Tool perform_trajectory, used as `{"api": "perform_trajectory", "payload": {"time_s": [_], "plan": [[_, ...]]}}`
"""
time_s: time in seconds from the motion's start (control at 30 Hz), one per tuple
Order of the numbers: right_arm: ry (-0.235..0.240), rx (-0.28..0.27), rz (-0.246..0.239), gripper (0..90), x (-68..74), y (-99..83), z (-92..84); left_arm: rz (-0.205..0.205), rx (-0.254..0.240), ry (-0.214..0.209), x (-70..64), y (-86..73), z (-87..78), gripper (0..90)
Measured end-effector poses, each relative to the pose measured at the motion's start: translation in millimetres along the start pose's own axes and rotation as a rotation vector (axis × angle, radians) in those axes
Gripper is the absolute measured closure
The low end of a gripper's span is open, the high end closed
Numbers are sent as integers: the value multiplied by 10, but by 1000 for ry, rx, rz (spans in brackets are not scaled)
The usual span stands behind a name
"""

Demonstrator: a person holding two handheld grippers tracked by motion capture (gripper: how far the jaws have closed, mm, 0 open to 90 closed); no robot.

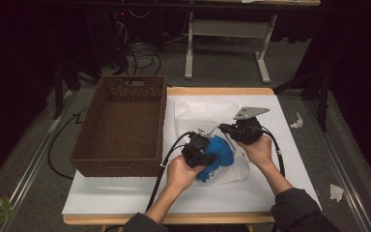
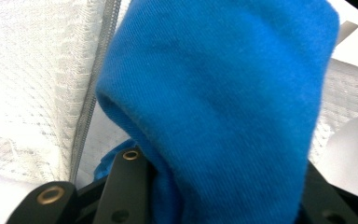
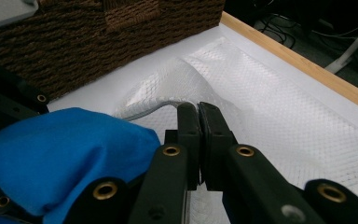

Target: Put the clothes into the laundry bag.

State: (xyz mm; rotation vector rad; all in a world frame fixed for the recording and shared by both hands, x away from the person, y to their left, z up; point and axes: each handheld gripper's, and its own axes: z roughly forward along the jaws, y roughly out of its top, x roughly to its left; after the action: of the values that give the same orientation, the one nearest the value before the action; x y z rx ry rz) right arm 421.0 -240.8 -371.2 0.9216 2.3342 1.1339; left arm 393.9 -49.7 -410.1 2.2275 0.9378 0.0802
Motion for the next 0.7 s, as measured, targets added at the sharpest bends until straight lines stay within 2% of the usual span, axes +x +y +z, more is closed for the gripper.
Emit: {"api": "perform_trajectory", "payload": {"time_s": [0.37,0.47,0.7], "plan": [[5,-5,-1,892,17,9,-3,-27,5,38,48,23,54,631],[7,-8,1,892,14,8,-8,-29,-3,50,49,28,55,631],[12,-14,-4,892,23,11,-24,-62,-22,70,81,55,79,630]]}}
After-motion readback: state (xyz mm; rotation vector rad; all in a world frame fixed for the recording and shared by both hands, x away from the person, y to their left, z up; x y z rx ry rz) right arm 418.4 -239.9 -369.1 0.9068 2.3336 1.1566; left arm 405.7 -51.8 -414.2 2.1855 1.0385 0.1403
